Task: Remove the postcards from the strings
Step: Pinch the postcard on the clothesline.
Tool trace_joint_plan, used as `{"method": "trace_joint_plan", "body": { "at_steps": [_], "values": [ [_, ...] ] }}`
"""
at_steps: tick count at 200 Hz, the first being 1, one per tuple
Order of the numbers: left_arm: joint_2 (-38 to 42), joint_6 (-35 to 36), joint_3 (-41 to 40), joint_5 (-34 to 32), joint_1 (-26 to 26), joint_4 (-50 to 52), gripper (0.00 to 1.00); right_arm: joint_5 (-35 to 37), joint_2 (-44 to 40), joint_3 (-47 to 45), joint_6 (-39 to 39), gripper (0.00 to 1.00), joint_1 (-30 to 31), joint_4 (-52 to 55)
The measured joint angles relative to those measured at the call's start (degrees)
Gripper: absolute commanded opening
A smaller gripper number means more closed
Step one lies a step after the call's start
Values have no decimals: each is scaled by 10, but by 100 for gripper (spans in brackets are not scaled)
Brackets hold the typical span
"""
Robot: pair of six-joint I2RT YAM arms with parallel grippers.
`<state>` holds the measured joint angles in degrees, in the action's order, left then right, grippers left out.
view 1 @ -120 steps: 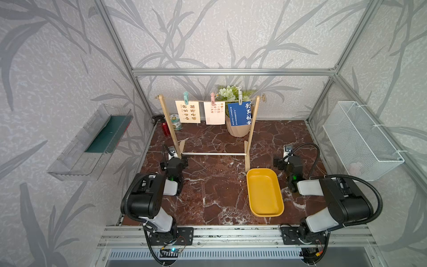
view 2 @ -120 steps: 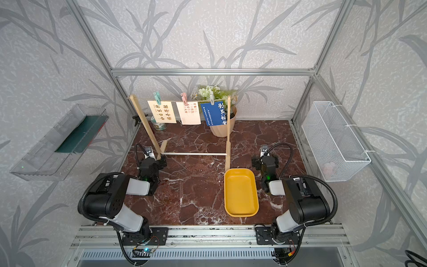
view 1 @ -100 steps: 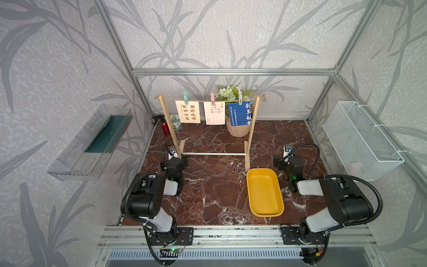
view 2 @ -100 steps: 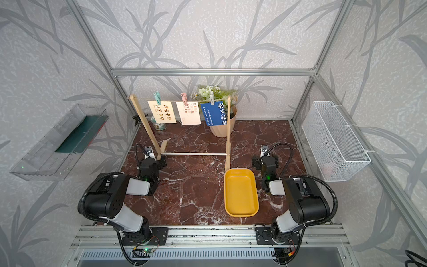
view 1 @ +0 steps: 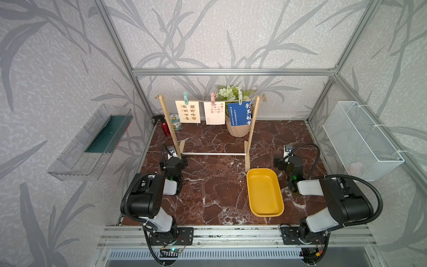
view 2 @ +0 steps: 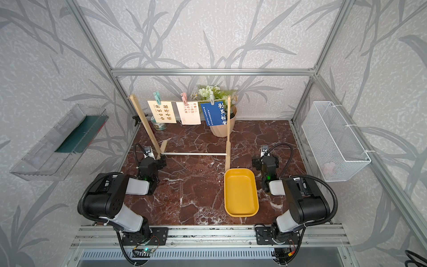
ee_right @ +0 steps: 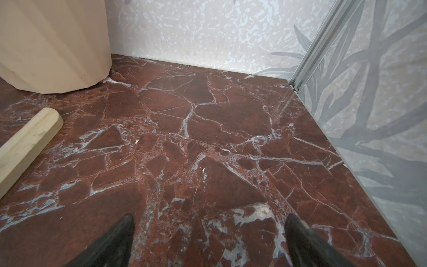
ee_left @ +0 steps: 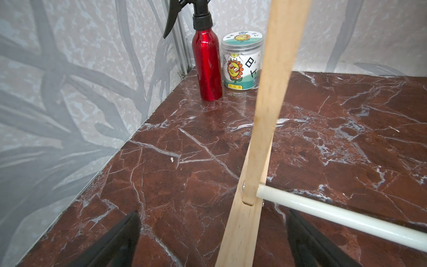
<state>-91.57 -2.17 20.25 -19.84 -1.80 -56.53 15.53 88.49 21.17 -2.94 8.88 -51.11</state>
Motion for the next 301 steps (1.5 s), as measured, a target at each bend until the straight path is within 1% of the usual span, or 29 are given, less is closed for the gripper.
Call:
{"method": "trace_joint_plan", "body": {
  "at_steps": [80,88,95,102,117,123,128,134,149,160,166,180,194,212,234,250,271,301],
  "values": [
    [2,0,0,6,1,5,99,-2,0,0,2,99,-1,0],
    [13,7,0,-3,-9,15,99,-3,0,0,1,99,-2,0],
    [33,16,0,-20,-23,31,99,-3,-2,0,-3,99,0,3],
    [63,31,1,-42,-46,50,99,3,-14,6,-5,100,6,31],
    [150,61,7,-78,-116,79,99,21,-81,44,-1,100,23,160],
    [189,63,19,-87,-143,100,95,25,-118,67,2,100,28,207],
    [219,64,35,-86,-160,125,88,26,-146,85,3,100,32,235],
    [255,61,62,-77,-174,163,84,25,-187,109,6,100,36,262],
    [316,39,153,-33,-189,241,83,14,-278,164,12,100,35,297],
    [337,25,214,-3,-203,269,80,-6,-318,214,17,98,34,331],
    [343,19,244,23,-214,279,80,-23,-330,246,19,98,32,351],
    [341,17,297,81,-252,298,79,-73,-335,319,24,98,32,389],
    [320,17,350,154,-285,332,79,-134,-323,389,33,97,32,431],
    [275,20,400,235,-301,365,78,-217,-293,459,49,96,32,473],
    [210,24,426,308,-296,408,77,-314,-257,515,62,96,32,519],
    [165,17,428,365,-280,427,76,-374,-224,566,64,96,37,561],
    [125,-3,427,420,-244,429,76,-426,-187,646,59,96,47,617],
    [108,-28,427,488,-196,399,76,-481,-151,761,38,95,58,692]
  ]
}}
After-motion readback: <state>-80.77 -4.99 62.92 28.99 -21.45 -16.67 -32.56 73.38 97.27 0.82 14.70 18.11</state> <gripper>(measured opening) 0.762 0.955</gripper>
